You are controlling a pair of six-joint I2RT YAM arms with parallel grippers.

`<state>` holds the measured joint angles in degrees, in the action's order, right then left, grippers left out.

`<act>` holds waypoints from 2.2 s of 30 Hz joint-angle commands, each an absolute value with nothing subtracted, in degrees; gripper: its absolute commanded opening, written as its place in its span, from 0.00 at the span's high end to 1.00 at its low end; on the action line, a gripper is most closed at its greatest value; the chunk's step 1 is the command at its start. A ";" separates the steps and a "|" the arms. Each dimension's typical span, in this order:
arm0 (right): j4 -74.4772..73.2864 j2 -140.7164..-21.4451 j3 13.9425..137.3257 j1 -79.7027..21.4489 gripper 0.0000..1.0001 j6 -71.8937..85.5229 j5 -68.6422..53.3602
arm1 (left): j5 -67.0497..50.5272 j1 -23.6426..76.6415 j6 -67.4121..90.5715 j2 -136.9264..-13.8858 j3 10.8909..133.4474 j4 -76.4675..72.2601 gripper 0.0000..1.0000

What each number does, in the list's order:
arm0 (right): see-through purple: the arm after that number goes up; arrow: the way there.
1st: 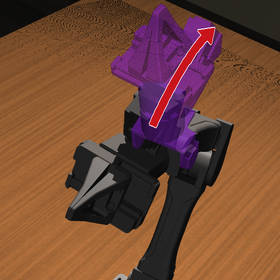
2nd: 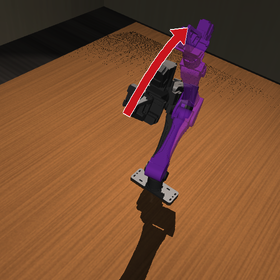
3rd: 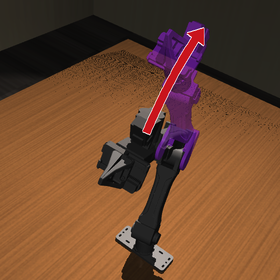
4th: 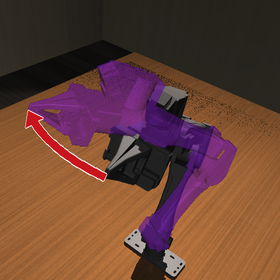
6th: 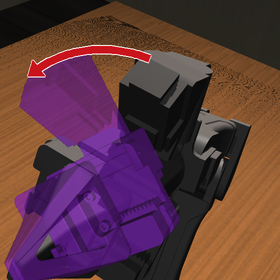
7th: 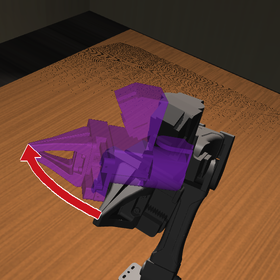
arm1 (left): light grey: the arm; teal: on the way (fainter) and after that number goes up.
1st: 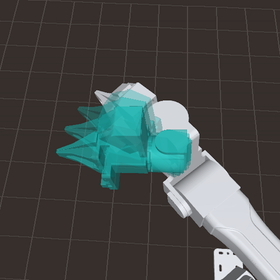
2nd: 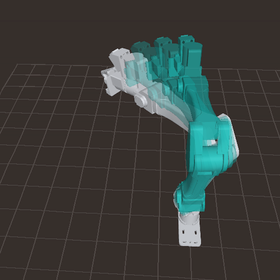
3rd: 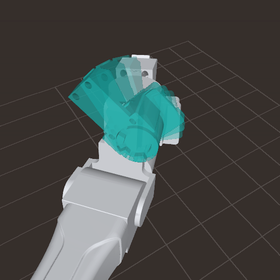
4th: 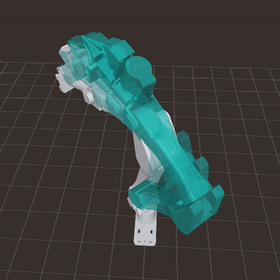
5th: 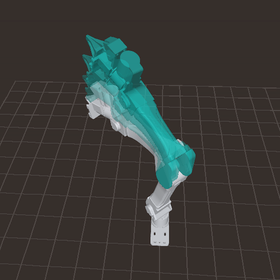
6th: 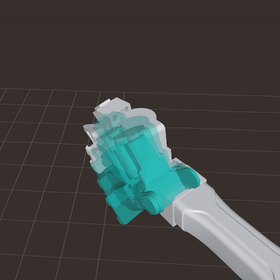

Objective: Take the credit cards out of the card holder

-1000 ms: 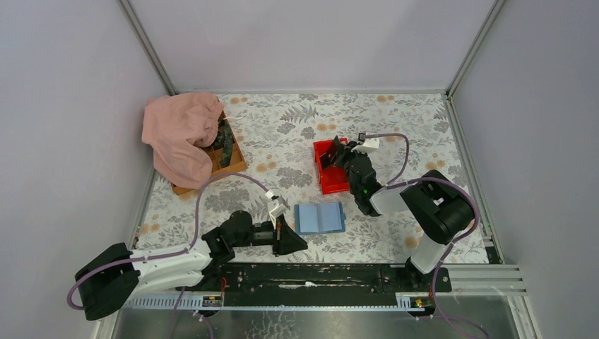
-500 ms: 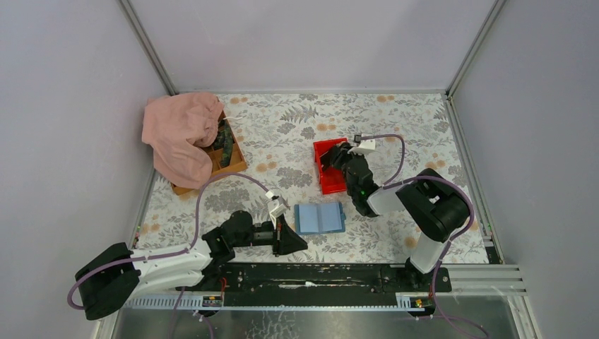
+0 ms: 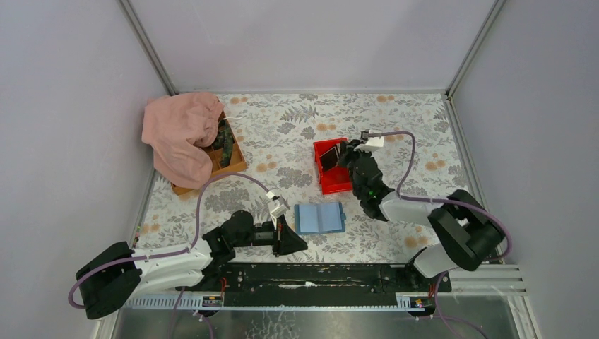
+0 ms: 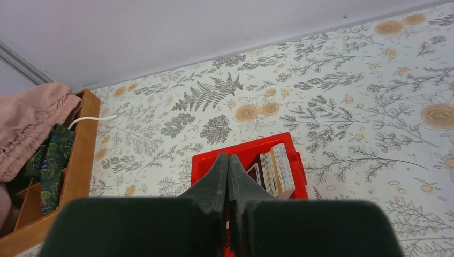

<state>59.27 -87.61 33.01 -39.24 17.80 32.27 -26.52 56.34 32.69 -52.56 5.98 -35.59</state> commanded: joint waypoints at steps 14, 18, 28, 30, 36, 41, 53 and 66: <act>22.45 -90.21 38.42 -41.13 1.00 27.04 23.76 | -27.46 56.70 32.33 -51.86 5.89 -39.06 0.81; 21.28 -94.77 43.50 -41.13 1.00 26.47 22.39 | -27.53 56.71 32.60 -51.24 5.51 -38.74 0.81; 18.21 -103.96 53.39 -41.09 1.00 24.06 21.55 | -26.54 56.69 32.28 -48.98 5.32 -36.66 0.80; 17.20 -105.03 55.28 -40.92 1.00 23.24 21.95 | -26.63 56.70 32.26 -49.12 5.36 -36.66 0.81; 15.21 -106.67 58.53 -39.30 1.00 21.77 21.95 | -26.68 56.69 32.29 -49.43 5.32 -36.72 0.81; 15.69 -105.51 58.91 -38.07 1.00 20.80 22.04 | -26.49 56.69 32.26 -49.50 5.41 -36.77 0.81; 15.18 -102.74 58.78 -37.35 1.00 20.66 18.56 | -26.55 56.69 32.27 -49.14 5.35 -36.33 0.80; 16.13 -82.21 45.24 -42.10 0.86 19.79 15.05 | -15.97 56.69 34.90 -50.86 6.63 -33.54 0.52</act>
<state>14.87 -89.43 47.83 -39.62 20.25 14.00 -23.42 56.34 33.56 -50.98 5.85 -35.24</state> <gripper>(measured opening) 0.046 0.389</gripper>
